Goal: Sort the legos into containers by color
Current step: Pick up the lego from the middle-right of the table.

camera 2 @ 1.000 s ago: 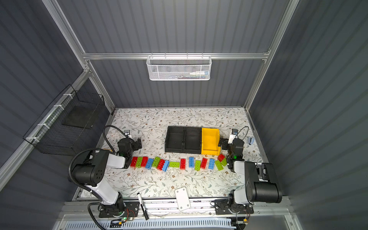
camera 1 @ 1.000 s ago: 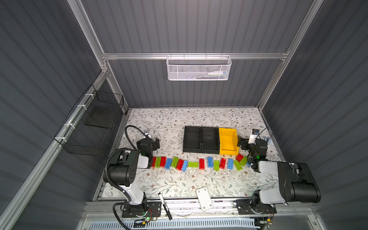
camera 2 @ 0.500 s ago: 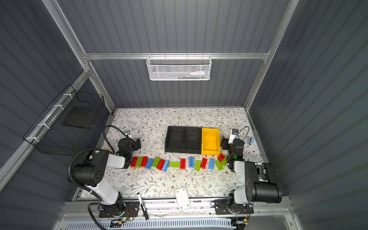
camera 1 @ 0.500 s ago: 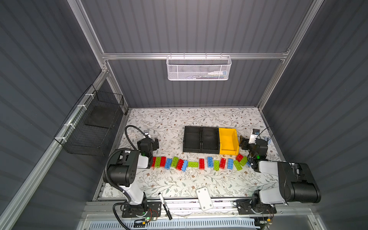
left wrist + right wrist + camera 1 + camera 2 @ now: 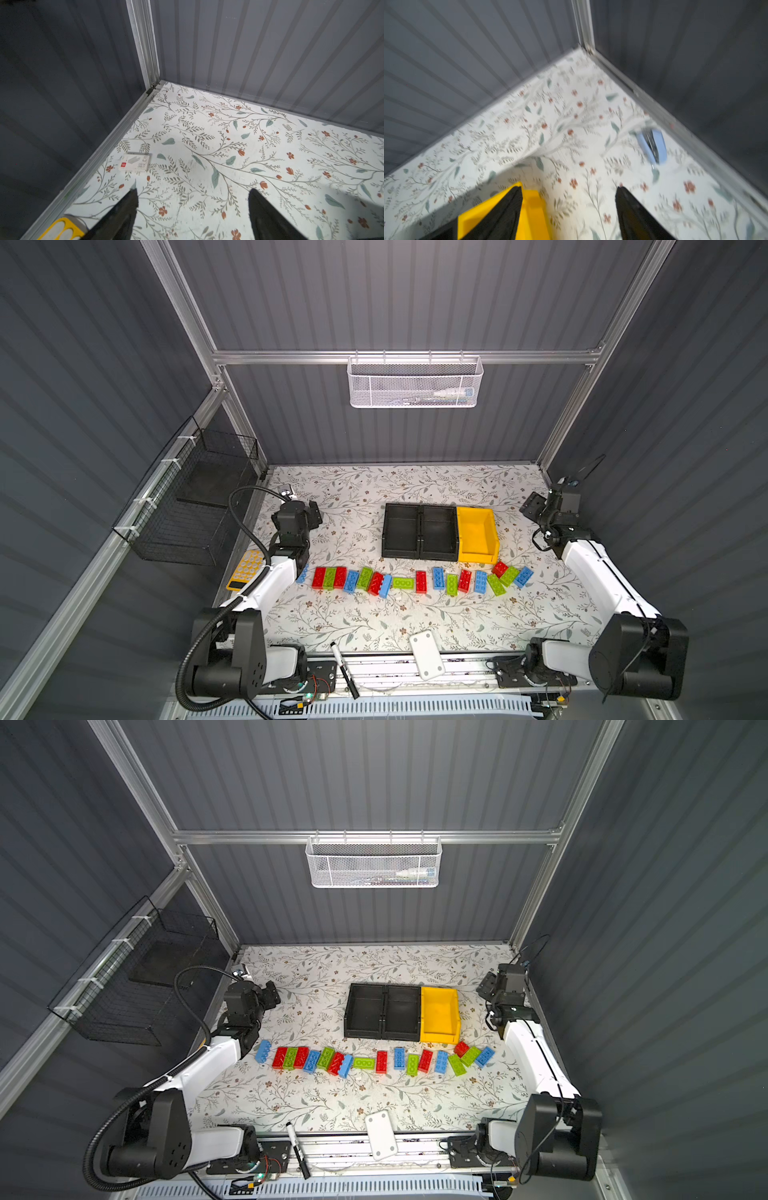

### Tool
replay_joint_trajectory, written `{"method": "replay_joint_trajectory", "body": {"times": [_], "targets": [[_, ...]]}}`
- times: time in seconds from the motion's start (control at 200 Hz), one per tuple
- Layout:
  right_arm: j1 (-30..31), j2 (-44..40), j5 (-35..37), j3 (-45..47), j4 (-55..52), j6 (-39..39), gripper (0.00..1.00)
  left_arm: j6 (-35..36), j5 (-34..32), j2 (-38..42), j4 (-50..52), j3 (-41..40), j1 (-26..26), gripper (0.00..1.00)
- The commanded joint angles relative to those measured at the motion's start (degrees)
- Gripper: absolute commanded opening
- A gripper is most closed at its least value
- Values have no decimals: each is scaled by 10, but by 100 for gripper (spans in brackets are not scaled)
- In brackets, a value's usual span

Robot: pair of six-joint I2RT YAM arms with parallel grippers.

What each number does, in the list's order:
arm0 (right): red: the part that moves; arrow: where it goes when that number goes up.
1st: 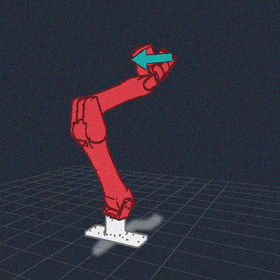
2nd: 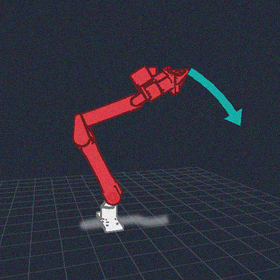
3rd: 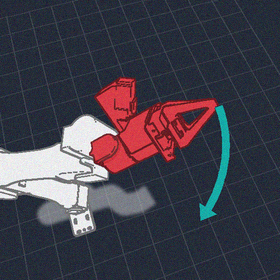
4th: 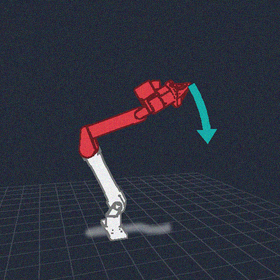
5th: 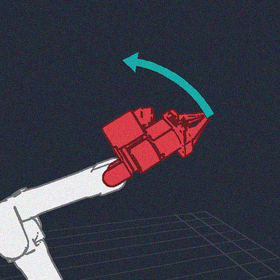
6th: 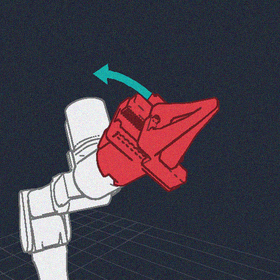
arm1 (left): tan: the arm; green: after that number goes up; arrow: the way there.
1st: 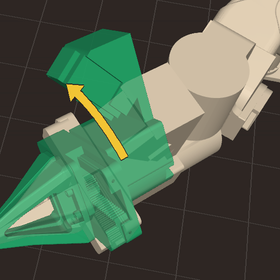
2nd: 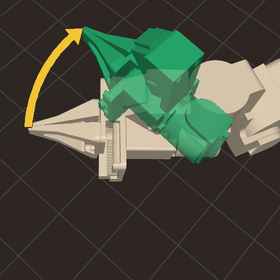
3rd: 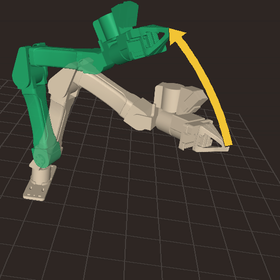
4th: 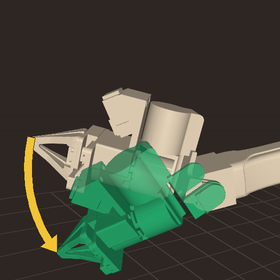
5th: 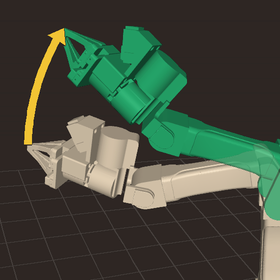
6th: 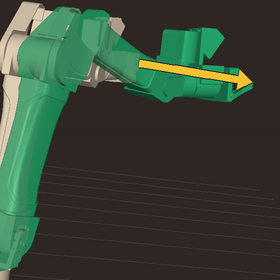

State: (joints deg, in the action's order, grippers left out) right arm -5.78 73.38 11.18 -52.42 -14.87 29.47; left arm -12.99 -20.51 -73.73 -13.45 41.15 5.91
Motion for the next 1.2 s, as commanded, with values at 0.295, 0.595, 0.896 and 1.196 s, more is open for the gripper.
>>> {"method": "replay_joint_trajectory", "body": {"times": [0.295,0.595,0.896,1.196], "targets": [[-16,10,-44,75,-221,198,69,-76,42,-6,116,12,-2,84],[-21,41,-56,120,-193,227,68,-79,42,-6,108,9,-2,85],[-35,68,-62,132,-159,234,62,-93,43,-4,112,10,-2,85],[-48,66,-76,142,-137,225,37,-106,38,-1,121,2,-2,84]]}}
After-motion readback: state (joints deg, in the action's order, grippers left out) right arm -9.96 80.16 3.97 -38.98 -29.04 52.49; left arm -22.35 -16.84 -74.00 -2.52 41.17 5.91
